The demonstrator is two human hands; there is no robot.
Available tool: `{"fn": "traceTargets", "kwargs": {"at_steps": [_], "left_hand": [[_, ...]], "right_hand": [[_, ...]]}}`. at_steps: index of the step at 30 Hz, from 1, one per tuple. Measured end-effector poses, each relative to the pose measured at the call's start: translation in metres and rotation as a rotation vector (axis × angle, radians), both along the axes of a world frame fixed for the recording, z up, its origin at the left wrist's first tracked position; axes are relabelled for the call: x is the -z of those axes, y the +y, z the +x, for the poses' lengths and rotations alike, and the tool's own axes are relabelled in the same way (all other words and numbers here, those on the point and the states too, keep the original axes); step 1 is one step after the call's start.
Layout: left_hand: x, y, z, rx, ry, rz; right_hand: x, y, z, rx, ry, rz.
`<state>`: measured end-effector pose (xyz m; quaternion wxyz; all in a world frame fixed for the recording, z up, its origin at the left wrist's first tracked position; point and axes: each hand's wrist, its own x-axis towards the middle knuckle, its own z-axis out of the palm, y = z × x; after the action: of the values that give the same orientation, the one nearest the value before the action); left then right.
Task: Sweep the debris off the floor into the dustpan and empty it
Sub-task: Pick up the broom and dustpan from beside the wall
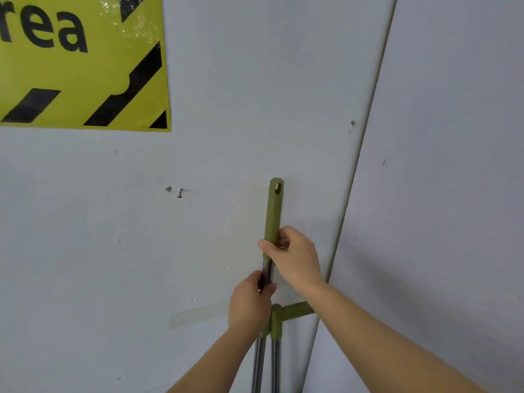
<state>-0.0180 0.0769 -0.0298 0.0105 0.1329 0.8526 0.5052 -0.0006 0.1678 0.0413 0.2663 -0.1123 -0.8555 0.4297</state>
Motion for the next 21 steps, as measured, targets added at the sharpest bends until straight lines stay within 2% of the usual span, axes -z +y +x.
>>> {"fn": "traceTargets", "kwargs": {"at_steps": [4, 6, 8, 11, 14, 17, 21], "left_hand": [[0.003, -0.004, 0.003, 0.007, 0.061, -0.031], [0.004, -0.006, 0.004, 0.002, 0.079, -0.041], [0.003, -0.006, 0.003, 0.0, 0.09, -0.054], [0.003, -0.007, 0.004, 0.005, 0.095, -0.065], [0.004, -0.007, 0.004, 0.004, 0.113, -0.079], [0.003, -0.007, 0.002, 0.011, 0.12, -0.09], [0.004, -0.006, 0.0, 0.019, 0.114, -0.09]], "right_hand": [[0.009, 0.011, 0.015, -0.152, 0.002, -0.073], [0.024, 0.024, 0.023, -0.13, -0.051, -0.034], [0.042, 0.041, 0.027, -0.073, -0.216, 0.124], [0.067, 0.055, 0.03, -0.121, -0.589, 0.321], [0.086, 0.06, 0.03, -0.183, -0.768, 0.565], [0.097, 0.064, 0.029, -0.189, -0.783, 0.786], [0.101, 0.068, 0.027, -0.168, -0.683, 0.866]]}}
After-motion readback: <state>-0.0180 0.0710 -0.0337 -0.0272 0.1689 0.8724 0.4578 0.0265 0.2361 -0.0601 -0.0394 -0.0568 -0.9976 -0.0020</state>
